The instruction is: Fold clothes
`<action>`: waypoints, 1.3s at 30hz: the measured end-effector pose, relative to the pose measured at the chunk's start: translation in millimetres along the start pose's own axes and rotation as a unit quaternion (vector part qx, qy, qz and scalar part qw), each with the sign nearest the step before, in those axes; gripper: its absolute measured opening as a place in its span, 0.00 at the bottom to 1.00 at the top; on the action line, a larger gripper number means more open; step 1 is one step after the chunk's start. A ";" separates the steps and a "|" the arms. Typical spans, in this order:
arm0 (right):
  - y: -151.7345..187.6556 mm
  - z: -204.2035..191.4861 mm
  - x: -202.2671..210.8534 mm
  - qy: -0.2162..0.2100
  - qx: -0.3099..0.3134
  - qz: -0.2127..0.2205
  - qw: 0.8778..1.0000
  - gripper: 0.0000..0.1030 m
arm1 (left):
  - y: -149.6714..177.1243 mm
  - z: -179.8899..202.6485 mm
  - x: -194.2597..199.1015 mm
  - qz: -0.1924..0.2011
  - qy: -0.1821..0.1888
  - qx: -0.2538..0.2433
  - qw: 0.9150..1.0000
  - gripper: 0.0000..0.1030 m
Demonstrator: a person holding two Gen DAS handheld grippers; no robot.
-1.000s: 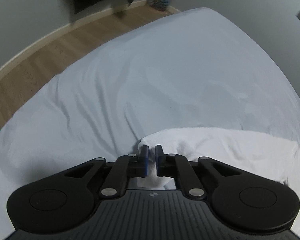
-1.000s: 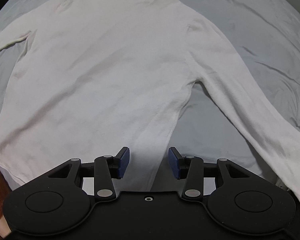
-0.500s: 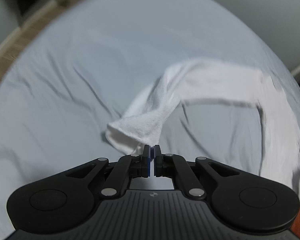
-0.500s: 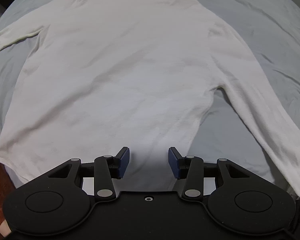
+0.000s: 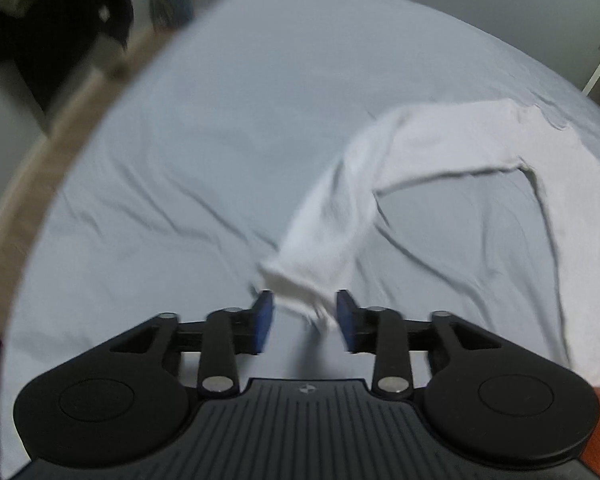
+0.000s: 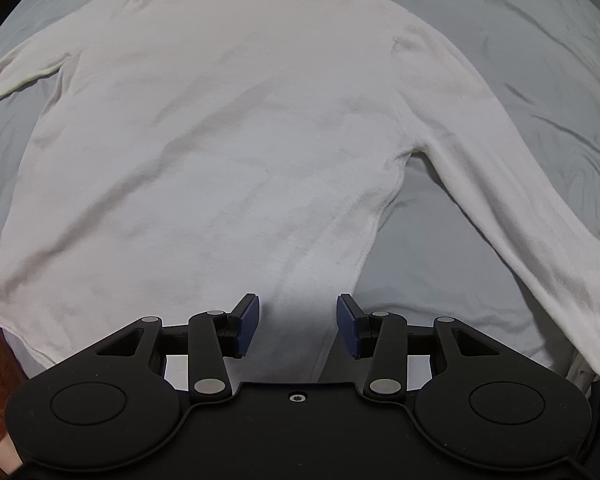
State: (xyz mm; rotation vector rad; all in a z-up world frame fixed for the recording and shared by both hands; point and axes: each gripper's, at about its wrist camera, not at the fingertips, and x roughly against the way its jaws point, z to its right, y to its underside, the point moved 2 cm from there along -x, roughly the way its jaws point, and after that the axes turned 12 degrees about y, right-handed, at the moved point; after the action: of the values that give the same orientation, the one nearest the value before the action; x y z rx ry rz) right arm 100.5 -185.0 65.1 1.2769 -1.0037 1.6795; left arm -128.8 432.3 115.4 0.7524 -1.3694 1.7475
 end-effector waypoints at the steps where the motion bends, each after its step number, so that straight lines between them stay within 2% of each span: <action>1: -0.4 -0.6 -0.2 0.000 0.001 0.001 1.000 0.40 | -3.2 5.6 -1.8 0.001 -0.003 -0.017 1.000 0.38; 3: 0.4 -2.3 -0.4 -0.002 0.002 0.001 1.000 0.40 | -9.1 16.2 -6.3 0.001 -0.009 -0.051 0.999 0.44; 7: 5.5 -4.1 -3.2 -0.007 0.006 -0.004 1.000 0.40 | -13.8 27.2 -32.5 -0.031 -0.038 -0.086 0.995 0.43; 8: 7.4 -3.9 -4.3 -0.007 0.006 -0.006 1.000 0.40 | -15.3 25.0 -38.8 -0.036 -0.052 -0.077 0.995 0.37; 9: 8.5 -3.6 -4.7 -0.007 0.005 -0.007 1.000 0.40 | -16.9 22.6 -43.4 -0.040 -0.062 -0.068 0.995 0.17; 10: 9.4 -3.1 -5.0 -0.008 0.004 -0.008 1.000 0.40 | -19.0 19.2 -43.0 -0.035 -0.061 -0.058 0.996 0.06; 12: 10.9 -1.7 -5.4 -0.007 0.003 -0.009 1.000 0.40 | -23.3 12.8 -41.3 -0.025 -0.059 -0.042 0.997 0.02; 16: 12.7 0.7 -6.8 -0.008 0.002 -0.012 1.000 0.40 | -39.1 0.6 -22.5 -0.007 -0.075 -0.035 0.997 0.02; 22: 6.3 -2.4 -13.0 -0.005 0.003 -0.016 1.000 0.40 | -83.9 -26.6 -3.0 -0.001 -0.137 -0.030 0.990 0.02; 26: 2.3 -7.9 -16.0 -0.008 0.007 -0.016 1.000 0.40 | -111.3 -38.0 -21.4 -0.036 -0.150 -0.031 0.988 0.02; 27: 2.1 -8.3 -16.4 -0.007 0.007 -0.016 1.000 0.40 | -117.0 -41.5 -31.4 -0.056 -0.152 -0.032 0.986 0.02; 31: 0.1 -10.2 -19.1 -0.004 0.015 -0.018 1.000 0.40 | -108.4 -53.4 -56.7 -0.130 -0.140 -0.029 0.981 0.06; 32: 0.0 -9.4 -19.8 -0.004 0.014 -0.019 1.000 0.40 | -105.2 -56.5 -61.6 -0.138 -0.145 -0.026 0.979 0.09; 34: -0.6 -6.0 -23.5 -0.004 0.009 -0.024 1.000 0.40 | -100.7 -62.2 -64.5 -0.139 -0.153 -0.018 0.978 0.20; 38: -4.7 -1.5 -28.8 -0.002 0.001 -0.024 1.000 0.40 | -93.7 -76.3 -50.5 -0.125 -0.152 -0.006 0.980 0.25; 39: -6.1 -1.3 -29.0 -0.003 0.000 -0.022 1.000 0.40 | -93.6 -80.1 -44.9 -0.116 -0.166 -0.002 0.979 0.29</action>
State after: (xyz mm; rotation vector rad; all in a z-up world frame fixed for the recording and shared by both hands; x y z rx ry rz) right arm 111.0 -185.0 37.4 1.2948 -0.9718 1.6436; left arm -24.7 511.5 106.4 1.1925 -1.4326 1.4813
